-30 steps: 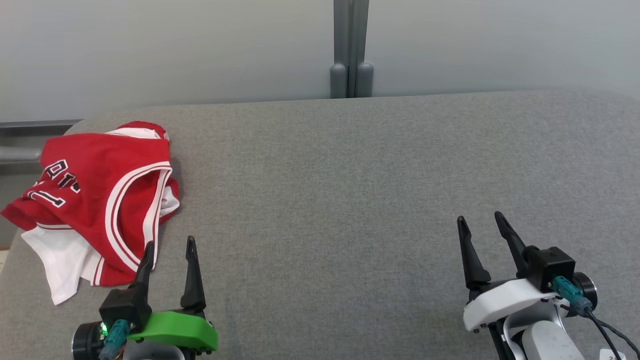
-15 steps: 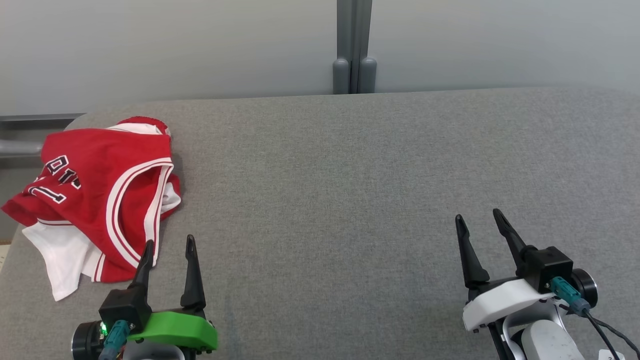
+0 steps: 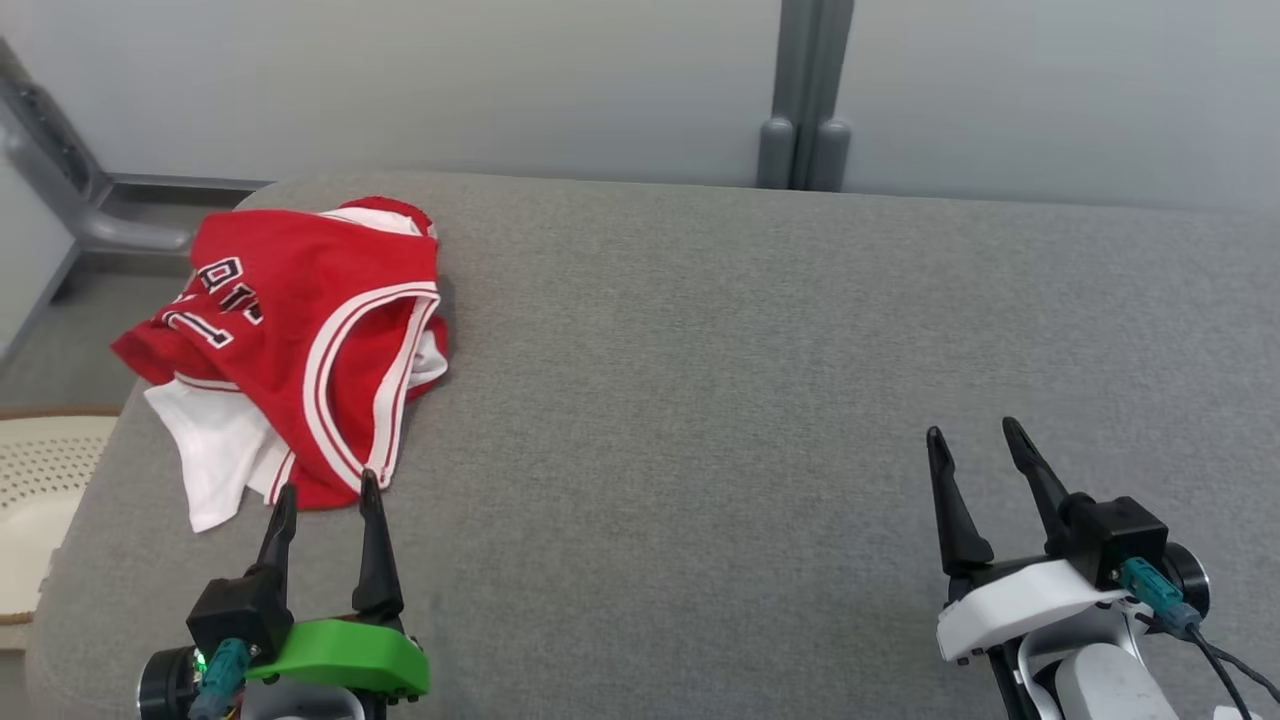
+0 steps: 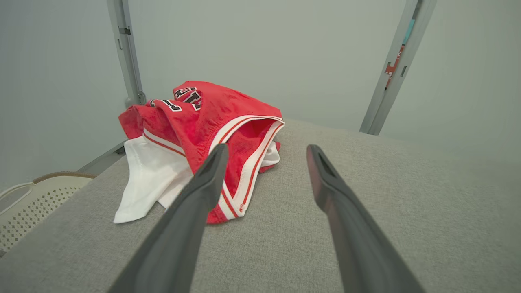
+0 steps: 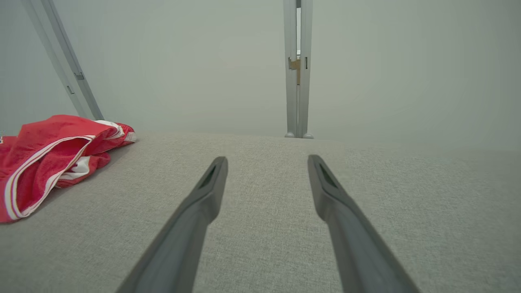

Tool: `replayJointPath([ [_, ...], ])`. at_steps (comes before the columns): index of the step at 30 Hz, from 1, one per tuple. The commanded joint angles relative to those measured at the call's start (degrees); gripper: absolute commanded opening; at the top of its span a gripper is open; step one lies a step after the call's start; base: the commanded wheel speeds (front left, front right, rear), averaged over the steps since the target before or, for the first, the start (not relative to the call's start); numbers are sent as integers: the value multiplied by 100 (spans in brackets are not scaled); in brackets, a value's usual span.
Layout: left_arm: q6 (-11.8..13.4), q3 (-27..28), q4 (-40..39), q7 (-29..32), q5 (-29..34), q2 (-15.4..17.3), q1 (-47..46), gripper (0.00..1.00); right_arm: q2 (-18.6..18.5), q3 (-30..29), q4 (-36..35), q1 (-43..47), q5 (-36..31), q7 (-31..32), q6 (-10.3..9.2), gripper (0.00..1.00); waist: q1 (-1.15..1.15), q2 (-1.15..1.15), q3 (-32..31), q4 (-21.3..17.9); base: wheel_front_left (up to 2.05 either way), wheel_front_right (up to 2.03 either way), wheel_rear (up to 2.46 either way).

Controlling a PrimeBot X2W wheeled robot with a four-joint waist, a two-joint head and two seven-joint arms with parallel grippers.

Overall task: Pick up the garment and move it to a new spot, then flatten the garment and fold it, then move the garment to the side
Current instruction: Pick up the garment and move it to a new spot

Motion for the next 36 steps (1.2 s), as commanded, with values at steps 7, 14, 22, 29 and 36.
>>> replayJointPath([
  [7,87,105,-1,21,-99,91,101,100,-21,144,122,35,213,-18,0,100,0,0,-54,1045,0,0,0],
  [14,157,186,-69,48,-152,170,163,100,-22,191,229,-45,240,-18,0,100,0,0,-60,1605,0,0,0],
  [22,238,245,-167,139,-187,265,266,100,-22,248,202,-53,177,-18,0,100,0,0,-108,1932,0,0,0],
  [29,216,247,-212,180,-273,286,330,100,-23,289,211,-25,130,-18,0,100,0,0,-104,1977,0,0,0],
  [36,160,227,-166,342,-414,298,222,100,-22,293,202,-88,-33,-17,0,100,0,0,-34,1833,0,0,0],
])
